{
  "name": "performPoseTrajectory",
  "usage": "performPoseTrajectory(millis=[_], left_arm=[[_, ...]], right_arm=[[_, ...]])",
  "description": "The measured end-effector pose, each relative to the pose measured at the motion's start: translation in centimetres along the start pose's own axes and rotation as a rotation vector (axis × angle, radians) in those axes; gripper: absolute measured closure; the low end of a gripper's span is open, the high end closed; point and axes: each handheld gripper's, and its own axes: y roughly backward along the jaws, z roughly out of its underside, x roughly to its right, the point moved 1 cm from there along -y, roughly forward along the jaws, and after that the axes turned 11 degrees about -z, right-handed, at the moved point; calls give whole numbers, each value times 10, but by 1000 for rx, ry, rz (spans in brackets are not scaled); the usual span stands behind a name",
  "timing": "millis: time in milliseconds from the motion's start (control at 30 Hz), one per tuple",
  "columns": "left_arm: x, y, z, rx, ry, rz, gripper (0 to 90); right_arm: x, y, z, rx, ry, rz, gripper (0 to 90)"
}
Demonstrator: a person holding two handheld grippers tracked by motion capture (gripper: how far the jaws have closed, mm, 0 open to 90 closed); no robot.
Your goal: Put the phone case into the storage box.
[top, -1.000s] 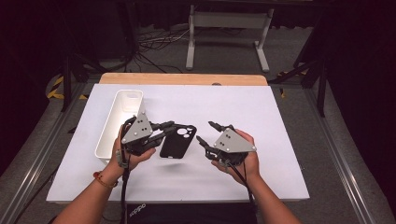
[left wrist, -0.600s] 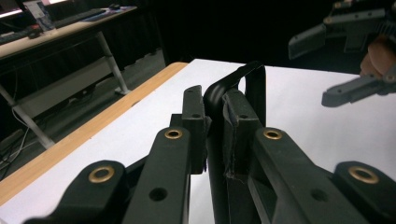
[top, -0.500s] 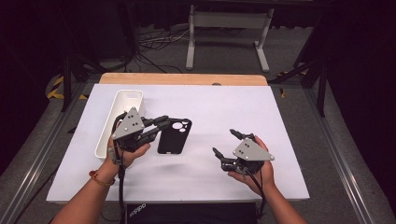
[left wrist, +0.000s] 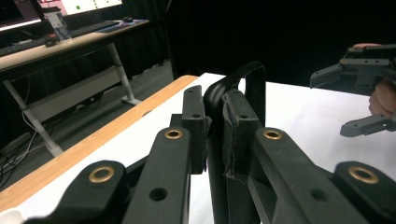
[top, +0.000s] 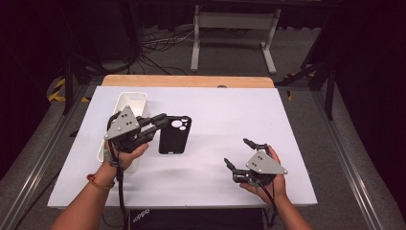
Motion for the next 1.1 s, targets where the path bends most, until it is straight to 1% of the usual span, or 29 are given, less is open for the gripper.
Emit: performPoseTrajectory(millis=[100,133,167,200,267,333,400,467,600,767,800,833,867,900,967,1000,1100], left_arm=[[-4,4,-2,11,9,-10,814],[-6,5,-3,12,3,-16,814],[-7,6,-4,22,13,-21,814],[-10,8,-4,25,12,-27,814],[-12,9,-5,21,16,-27,814],[-17,11,-5,35,31,-39,814],[-21,14,-7,33,36,-44,814],[-25,17,-9,43,41,-52,814],[-34,23,-15,54,40,-73,814],[-47,28,-17,53,48,-91,814],[-47,28,-17,53,48,-91,814],[-53,29,-17,58,56,-102,814],[-55,30,-18,56,57,-103,814],[-55,30,-18,56,57,-103,814],[-61,32,-20,57,60,-114,814],[-64,33,-21,55,52,-119,814],[-74,37,-23,55,57,-129,814]], right_arm=[[0,1,2,-3,2,-4,162],[0,1,3,-2,-2,-1,162],[1,1,4,-2,-3,-2,162],[1,1,4,-4,-5,1,162],[2,1,5,-6,-6,3,162],[3,1,6,-7,-13,6,162],[4,1,7,-15,-13,8,162],[5,1,7,-16,-17,11,162],[6,2,7,-15,-16,14,162],[7,3,8,-17,-17,19,162],[7,3,8,-17,-16,20,162],[8,3,8,-19,-16,20,162],[8,4,8,-17,-17,22,162],[8,4,8,-17,-17,22,162],[8,4,10,-20,-19,19,162],[8,4,10,-22,-20,19,162],[8,3,11,-22,-22,18,162]])
